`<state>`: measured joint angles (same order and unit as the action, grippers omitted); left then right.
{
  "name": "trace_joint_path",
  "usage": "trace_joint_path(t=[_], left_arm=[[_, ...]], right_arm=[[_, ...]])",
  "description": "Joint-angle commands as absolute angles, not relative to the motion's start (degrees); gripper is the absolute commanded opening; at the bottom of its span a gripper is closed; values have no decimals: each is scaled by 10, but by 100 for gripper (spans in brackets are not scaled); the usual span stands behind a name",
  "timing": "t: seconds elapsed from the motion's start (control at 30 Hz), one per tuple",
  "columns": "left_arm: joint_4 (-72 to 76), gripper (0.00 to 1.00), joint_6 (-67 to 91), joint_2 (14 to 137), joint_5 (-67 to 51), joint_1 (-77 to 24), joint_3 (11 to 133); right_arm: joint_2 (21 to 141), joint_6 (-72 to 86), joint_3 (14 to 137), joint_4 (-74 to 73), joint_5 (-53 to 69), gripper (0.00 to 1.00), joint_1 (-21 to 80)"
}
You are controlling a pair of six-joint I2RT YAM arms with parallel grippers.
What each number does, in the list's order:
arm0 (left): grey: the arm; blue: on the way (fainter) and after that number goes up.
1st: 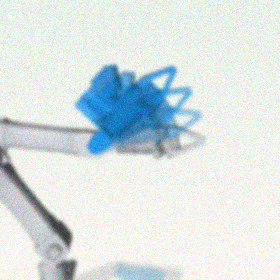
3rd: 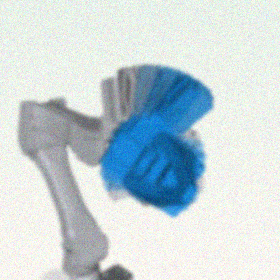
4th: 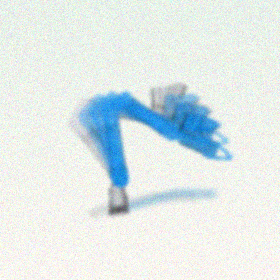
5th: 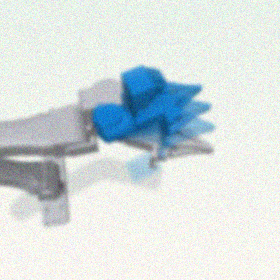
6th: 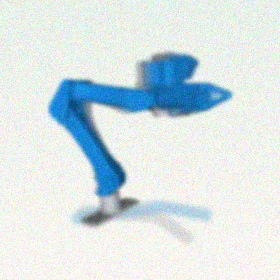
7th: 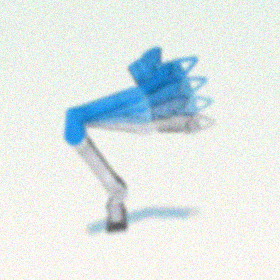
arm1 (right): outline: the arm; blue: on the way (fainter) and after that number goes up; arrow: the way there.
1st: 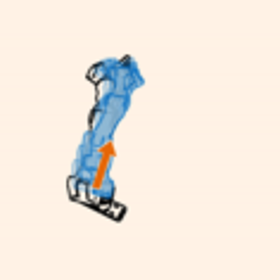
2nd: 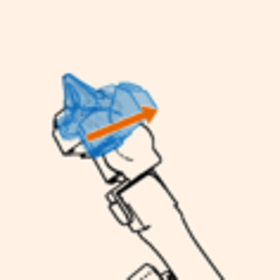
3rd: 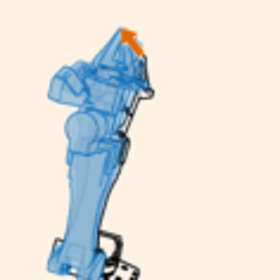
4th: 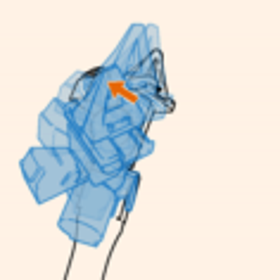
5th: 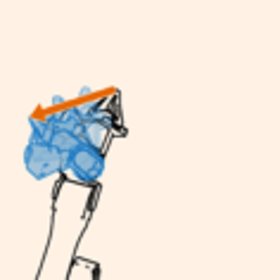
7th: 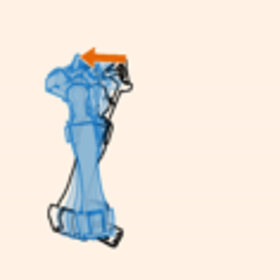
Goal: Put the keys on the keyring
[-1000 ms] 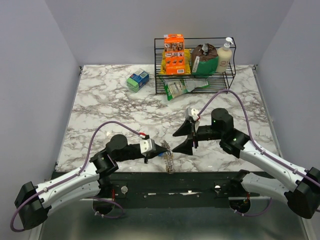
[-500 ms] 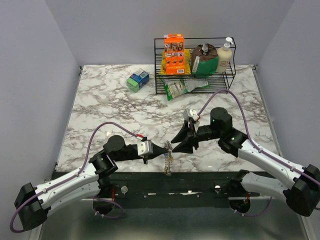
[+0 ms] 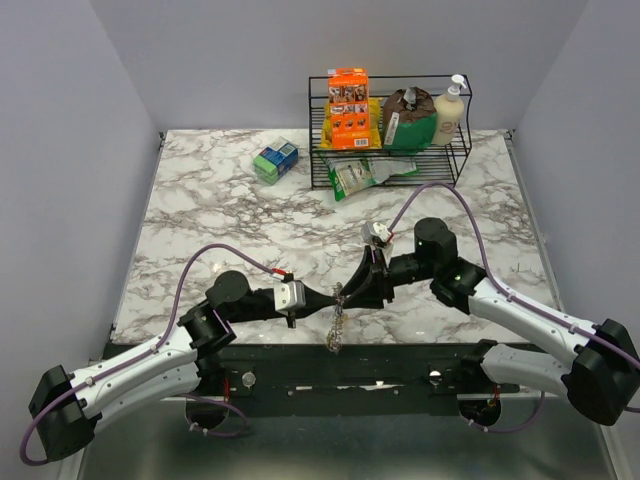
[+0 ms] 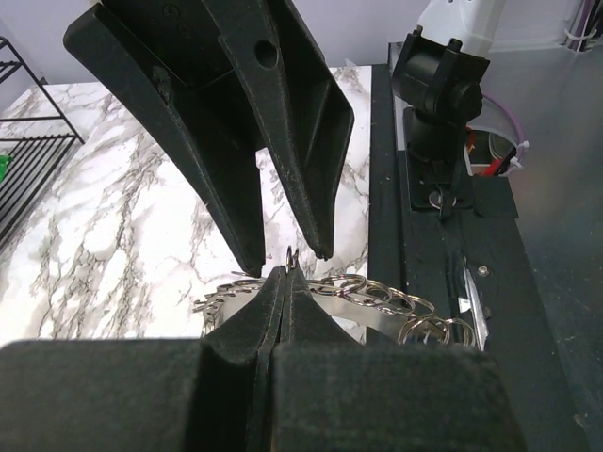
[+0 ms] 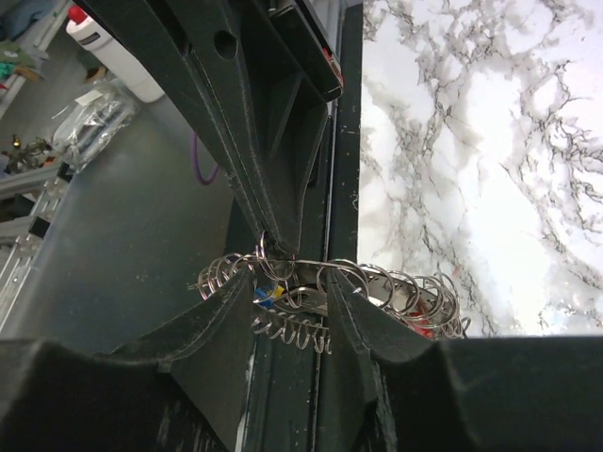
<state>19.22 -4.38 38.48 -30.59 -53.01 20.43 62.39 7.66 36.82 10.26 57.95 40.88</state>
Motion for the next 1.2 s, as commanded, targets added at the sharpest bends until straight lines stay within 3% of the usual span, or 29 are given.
trace_joint_path(t=[0.0,0.3,0.4,0.43,0.63,1.0,1.17], left_arm=[[237,0,-37,381,-302,-533,207],[250,0,-32,388,-306,-533,203],[254,0,-32,388,-304,-533,201],[255,0,-31,388,-304,-533,201],[254,0,-33,388,-306,-533,201],[215,0,-40,386,-306,-533,216],[158,27,-48,383,-303,-533,240]], right_arm=[[621,87,360,128,594,44,411],[639,119,362,153,593,36,416],[650,119,369,144,589,25,416],[654,118,371,142,588,17,417],[660,114,381,124,573,1,417],[641,82,408,73,543,0,417],[641,56,429,33,533,1,417]])
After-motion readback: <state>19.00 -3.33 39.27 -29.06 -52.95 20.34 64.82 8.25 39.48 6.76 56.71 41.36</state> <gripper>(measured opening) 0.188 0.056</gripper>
